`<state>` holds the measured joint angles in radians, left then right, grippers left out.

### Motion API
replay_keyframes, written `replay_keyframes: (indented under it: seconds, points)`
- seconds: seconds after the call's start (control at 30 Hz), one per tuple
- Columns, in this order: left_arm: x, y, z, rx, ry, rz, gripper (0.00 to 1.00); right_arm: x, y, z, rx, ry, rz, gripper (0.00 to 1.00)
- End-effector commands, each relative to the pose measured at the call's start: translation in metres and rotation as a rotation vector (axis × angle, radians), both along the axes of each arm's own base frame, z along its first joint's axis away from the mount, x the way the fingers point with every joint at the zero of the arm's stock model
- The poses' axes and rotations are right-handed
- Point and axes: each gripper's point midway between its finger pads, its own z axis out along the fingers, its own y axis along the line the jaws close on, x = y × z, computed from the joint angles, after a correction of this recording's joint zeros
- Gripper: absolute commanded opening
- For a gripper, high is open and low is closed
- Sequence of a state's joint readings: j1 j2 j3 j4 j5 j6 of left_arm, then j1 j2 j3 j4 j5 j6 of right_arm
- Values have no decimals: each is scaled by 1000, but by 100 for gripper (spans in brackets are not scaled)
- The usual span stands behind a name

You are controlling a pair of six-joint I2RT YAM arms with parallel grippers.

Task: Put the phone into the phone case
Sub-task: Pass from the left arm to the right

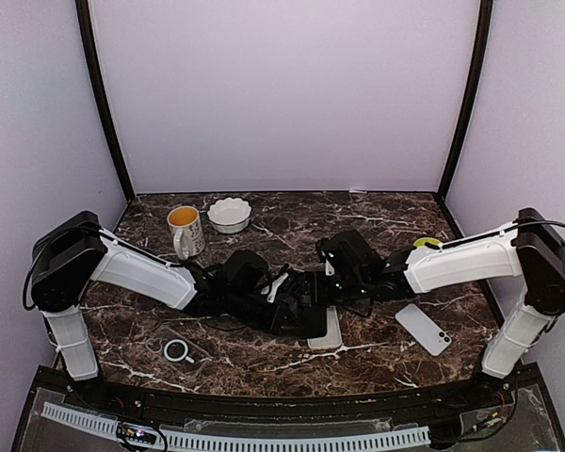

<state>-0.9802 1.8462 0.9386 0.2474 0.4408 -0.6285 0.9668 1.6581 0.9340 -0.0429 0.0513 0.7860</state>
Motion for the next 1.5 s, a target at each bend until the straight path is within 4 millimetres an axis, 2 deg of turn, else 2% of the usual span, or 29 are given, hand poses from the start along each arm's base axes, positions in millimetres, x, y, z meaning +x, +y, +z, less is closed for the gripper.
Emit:
replay_keyframes:
  seconds: [0.0,0.2,0.33,0.37,0.4,0.43,0.47,0.5,0.53,0.57,0.6,0.63,0.67,0.7,0.73,0.77,0.8,1.0,1.13,1.3,1.37,1.47]
  points:
    - [0,-1,6,2,-31,-11,0,6,5,3,-38,-30,-28,78]
    - [2,1,6,21,-38,-4,0,6,-1,0,-83,-24,-38,40]
    - [2,0,8,26,-47,-13,0,9,-3,12,-87,-51,-46,29]
    - [3,0,10,23,-49,-15,3,9,-4,16,-87,-59,-47,26]
    - [1,1,10,28,-47,-19,8,11,-5,21,-89,-69,-50,23]
    - [2,0,16,23,-53,-22,21,12,-6,26,-93,-81,-52,21]
    - [1,3,16,40,-55,-27,29,13,-9,30,-102,-93,-56,18]
    - [2,2,29,26,-74,-29,42,12,-10,34,-108,-107,-52,16]
    - [3,7,29,58,-92,-31,47,13,-12,40,-115,-123,-54,12]
    - [6,7,45,44,-141,-38,55,13,-14,45,-125,-144,-57,9]
    - [10,19,42,110,-152,-13,62,13,-15,48,-136,-161,-56,5]
    - [16,23,58,109,-200,-9,66,12,-17,50,-152,-175,-57,2]
    - [22,37,56,166,-206,21,71,12,-20,52,-172,-188,-65,0]
    - [29,42,71,160,-240,32,73,12,-22,52,-194,-197,-73,0]
    - [38,56,71,194,-238,64,78,11,-24,52,-217,-205,-85,0]
    - [41,64,82,195,-253,73,79,11,-26,50,-241,-213,-99,0]
    - [53,76,86,200,-260,106,82,10,-26,50,-259,-225,-103,0]
    - [100,127,109,288,-336,245,89,6,-26,37,-364,-235,-154,0]
    - [103,136,119,319,-375,235,90,0,-20,26,-354,-196,-156,0]
    - [114,157,115,444,-448,248,95,-5,-15,10,-346,-147,-155,0]
    - [114,160,110,444,-440,255,96,-6,-12,5,-345,-131,-153,0]
    - [106,154,109,377,-399,231,96,-6,-11,1,-353,-125,-156,0]
